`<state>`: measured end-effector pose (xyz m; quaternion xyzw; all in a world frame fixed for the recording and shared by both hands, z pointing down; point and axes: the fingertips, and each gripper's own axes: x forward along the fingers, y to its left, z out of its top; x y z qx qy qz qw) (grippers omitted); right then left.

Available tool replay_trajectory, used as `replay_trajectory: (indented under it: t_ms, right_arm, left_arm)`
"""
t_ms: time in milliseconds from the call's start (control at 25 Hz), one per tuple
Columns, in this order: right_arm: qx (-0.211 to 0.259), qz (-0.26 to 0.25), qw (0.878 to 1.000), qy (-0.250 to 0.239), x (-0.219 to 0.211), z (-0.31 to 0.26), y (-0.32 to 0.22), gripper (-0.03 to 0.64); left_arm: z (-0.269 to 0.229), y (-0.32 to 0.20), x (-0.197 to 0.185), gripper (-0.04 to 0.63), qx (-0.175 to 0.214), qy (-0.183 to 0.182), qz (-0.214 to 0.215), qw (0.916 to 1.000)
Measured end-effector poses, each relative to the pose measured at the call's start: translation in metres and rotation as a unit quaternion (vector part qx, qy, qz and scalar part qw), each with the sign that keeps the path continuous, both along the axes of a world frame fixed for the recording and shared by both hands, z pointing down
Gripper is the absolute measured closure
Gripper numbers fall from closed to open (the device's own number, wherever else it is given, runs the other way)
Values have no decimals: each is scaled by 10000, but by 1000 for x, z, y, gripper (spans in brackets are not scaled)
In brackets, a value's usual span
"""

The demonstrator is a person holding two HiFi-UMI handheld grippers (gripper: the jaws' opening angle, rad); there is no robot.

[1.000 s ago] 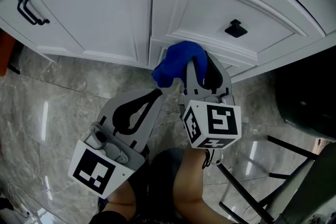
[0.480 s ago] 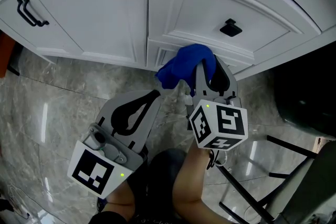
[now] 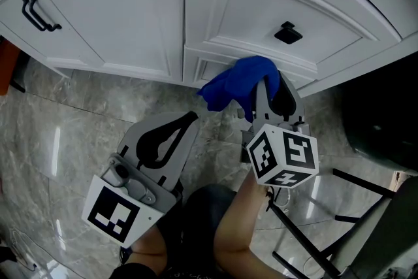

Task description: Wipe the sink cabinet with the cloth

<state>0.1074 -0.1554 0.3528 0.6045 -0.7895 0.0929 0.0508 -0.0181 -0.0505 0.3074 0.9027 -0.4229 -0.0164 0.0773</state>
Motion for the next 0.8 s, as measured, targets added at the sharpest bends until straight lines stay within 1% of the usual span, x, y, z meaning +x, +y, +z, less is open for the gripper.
replay_trajectory:
  t_ms: [200, 800]
  right_arm:
    - [-12, 163, 9999, -51, 15, 1, 1, 489]
    - [-60, 375, 9992, -148, 31, 1, 3, 489]
  left_arm:
    - [0, 0, 3, 591, 18, -10, 44, 10000]
    - [0, 1, 5, 591, 15, -24, 72, 10000]
